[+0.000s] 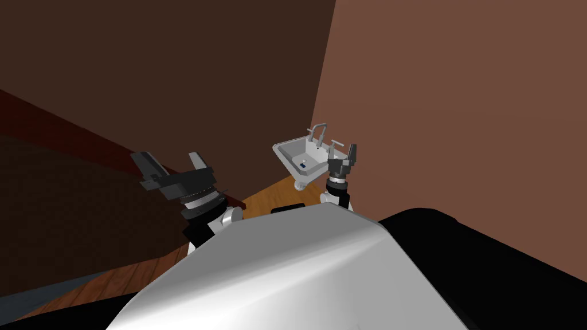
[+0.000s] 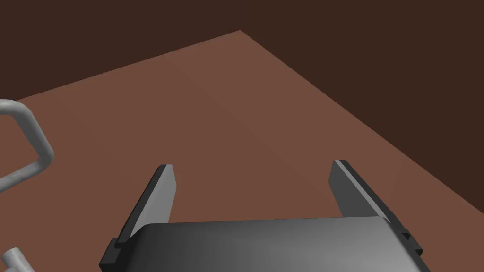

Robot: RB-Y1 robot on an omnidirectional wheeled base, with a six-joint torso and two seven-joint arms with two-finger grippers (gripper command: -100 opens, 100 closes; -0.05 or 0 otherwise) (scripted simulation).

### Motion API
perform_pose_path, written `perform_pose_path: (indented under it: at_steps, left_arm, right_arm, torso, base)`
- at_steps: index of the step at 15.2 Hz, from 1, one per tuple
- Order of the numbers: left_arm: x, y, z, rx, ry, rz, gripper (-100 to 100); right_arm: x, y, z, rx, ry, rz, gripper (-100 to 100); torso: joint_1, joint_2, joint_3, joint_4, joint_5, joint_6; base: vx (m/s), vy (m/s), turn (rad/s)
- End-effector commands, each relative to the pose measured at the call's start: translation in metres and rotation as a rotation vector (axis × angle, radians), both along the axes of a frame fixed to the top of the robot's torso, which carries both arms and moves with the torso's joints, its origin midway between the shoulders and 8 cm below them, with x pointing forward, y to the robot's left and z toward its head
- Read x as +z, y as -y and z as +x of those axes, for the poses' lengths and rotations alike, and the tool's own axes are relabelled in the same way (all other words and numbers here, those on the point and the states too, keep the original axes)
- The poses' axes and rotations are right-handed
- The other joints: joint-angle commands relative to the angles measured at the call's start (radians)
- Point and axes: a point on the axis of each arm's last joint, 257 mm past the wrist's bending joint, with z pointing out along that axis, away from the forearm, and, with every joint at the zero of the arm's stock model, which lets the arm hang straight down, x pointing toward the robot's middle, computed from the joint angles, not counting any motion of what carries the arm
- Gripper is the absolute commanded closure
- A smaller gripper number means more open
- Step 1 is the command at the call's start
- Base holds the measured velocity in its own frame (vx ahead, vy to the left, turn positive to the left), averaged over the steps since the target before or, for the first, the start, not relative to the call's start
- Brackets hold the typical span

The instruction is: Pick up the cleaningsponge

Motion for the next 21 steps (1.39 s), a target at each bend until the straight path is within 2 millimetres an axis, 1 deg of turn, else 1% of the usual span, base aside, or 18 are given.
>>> perform_pose_path:
  at_steps: [1, 3, 4, 6, 7, 8, 9, 10, 11, 12, 13, 14, 15, 16, 18, 19, 20, 21]
  left_arm:
    - [0.0, 0.0, 0.0, 0.0, 0.0, 0.0, 0]
    - [0.0, 0.0, 0.0, 0.0, 0.0, 0.0, 0]
    - [0.0, 0.0, 0.0, 0.0, 0.0, 0.0, 0]
    - [0.0, 0.0, 0.0, 0.0, 0.0, 0.0, 0]
    - [0.0, 0.0, 0.0, 0.0, 0.0, 0.0, 0]
    - [0.0, 0.0, 0.0, 0.0, 0.0, 0.0, 0]
    - [0.0, 0.0, 0.0, 0.0, 0.0, 0.0, 0]
    - [0.0, 0.0, 0.0, 0.0, 0.0, 0.0, 0]
    - [0.0, 0.0, 0.0, 0.0, 0.0, 0.0, 0]
    - [0.0, 0.0, 0.0, 0.0, 0.0, 0.0, 0]
    - [0.0, 0.0, 0.0, 0.0, 0.0, 0.0, 0]
    - [0.0, 0.0, 0.0, 0.0, 0.0, 0.0, 0]
    - [0.0, 0.0, 0.0, 0.0, 0.0, 0.0, 0]
    - [0.0, 0.0, 0.0, 0.0, 0.0, 0.0, 0]
    - [0.0, 0.0, 0.0, 0.0, 0.0, 0.0, 0]
    - [0.0, 0.0, 0.0, 0.0, 0.0, 0.0, 0]
    - [0.0, 0.0, 0.0, 0.0, 0.0, 0.0, 0]
    - [0.0, 0.0, 0.0, 0.0, 0.0, 0.0, 0]
  right_arm:
    - [-0.003, -0.004, 0.004, 0.026, -0.02, -0.019, -100]
    - [-0.011, -0.008, 0.014, 0.068, -0.062, -0.033, -100]
    - [-0.011, -0.008, 0.014, 0.069, -0.062, -0.034, -100]
    - [-0.023, -0.011, 0.027, 0.118, -0.122, -0.033, -100]
    - [-0.024, -0.011, 0.027, 0.118, -0.123, -0.033, -100]
    - [-0.031, -0.011, 0.034, 0.143, -0.159, -0.025, -100]
    - [-0.031, -0.011, 0.034, 0.143, -0.159, -0.025, -100]
    - [-0.04, -0.012, 0.042, 0.168, -0.198, -0.013, -100]
    - [-0.04, -0.012, 0.042, 0.168, -0.198, -0.013, -100]
    - [-0.049, -0.012, 0.05, 0.194, -0.235, 0.002, -100]
    - [-0.05, -0.012, 0.051, 0.193, -0.241, 0.003, -100]
    - [-0.058, -0.012, 0.058, 0.219, -0.275, 0.022, -100]
    - [-0.061, -0.011, 0.06, 0.218, -0.288, 0.023, -100]
    - [-0.068, -0.011, 0.066, 0.244, -0.314, 0.044, -100]
    - [-0.073, -0.011, 0.069, 0.243, -0.337, 0.047, -100]
    - [-0.082, -0.01, 0.076, 0.268, -0.373, 0.074, -100]
    - [-0.086, -0.01, 0.077, 0.266, -0.388, 0.076, -100]
    - [-0.093, -0.009, 0.083, 0.292, -0.415, 0.104, -100]
  torso:
    - [0.0, 0.0, 0.0, 0.0, 0.0, 0.0]
    - [0.0, -0.001, 0.0, 0.0, 0.0, 0.0]
    - [-0.001, -0.002, -0.001, 0.0, 0.0, 0.0]
    - [0.0, -0.002, -0.001, -0.001, 0.0, 0.0]
    - [-0.001, -0.003, -0.002, -0.001, 0.0, 0.0]
    - [-0.001, -0.003, -0.002, -0.001, 0.0, 0.0]
    - [-0.001, -0.004, -0.002, -0.001, 0.0, 0.0]
    - [-0.001, -0.004, -0.002, -0.001, 0.0, 0.0]
    - [-0.001, -0.004, -0.002, -0.001, 0.0, 0.0]
    - [0.0, -0.004, -0.002, -0.001, 0.0, 0.0]
    - [0.0, -0.004, -0.002, -0.001, 0.0, 0.0]
    - [0.0, -0.004, -0.002, -0.001, 0.0, 0.0]
    - [-0.001, -0.004, -0.002, -0.001, 0.0, 0.0]
    - [0.0, -0.004, -0.002, -0.001, 0.0, 0.0]
    - [0.0, -0.004, -0.003, -0.001, 0.0, 0.0]
    - [0.0, -0.004, -0.002, -0.001, 0.0, 0.0]
    - [0.0, -0.004, -0.002, -0.001, 0.0, 0.0]
    - [0.0, -0.004, -0.002, -0.001, 0.0, 0.0]
  base:
    - [0.006, -0.001, -0.005]
    - [0.026, -0.002, -0.015]
    - [0.032, 0.0, -0.009]
    - [0.04, 0.001, -0.013]
    - [0.043, -0.004, -0.015]
    - [0.05, -0.003, -0.014]
    - [0.046, -0.003, -0.012]
    - [0.048, -0.004, -0.014]
    - [0.046, -0.001, -0.015]
    - [0.044, 0.001, -0.02]
    - [0.04, -0.003, -0.013]
    - [0.043, -0.002, -0.018]
    - [0.049, -0.001, -0.016]
    - [0.057, -0.003, -0.023]
    - [0.05, -0.002, -0.012]
    - [0.047, 0.0, -0.013]
    - [0.048, 0.004, -0.017]
    - [0.058, -0.004, -0.031]
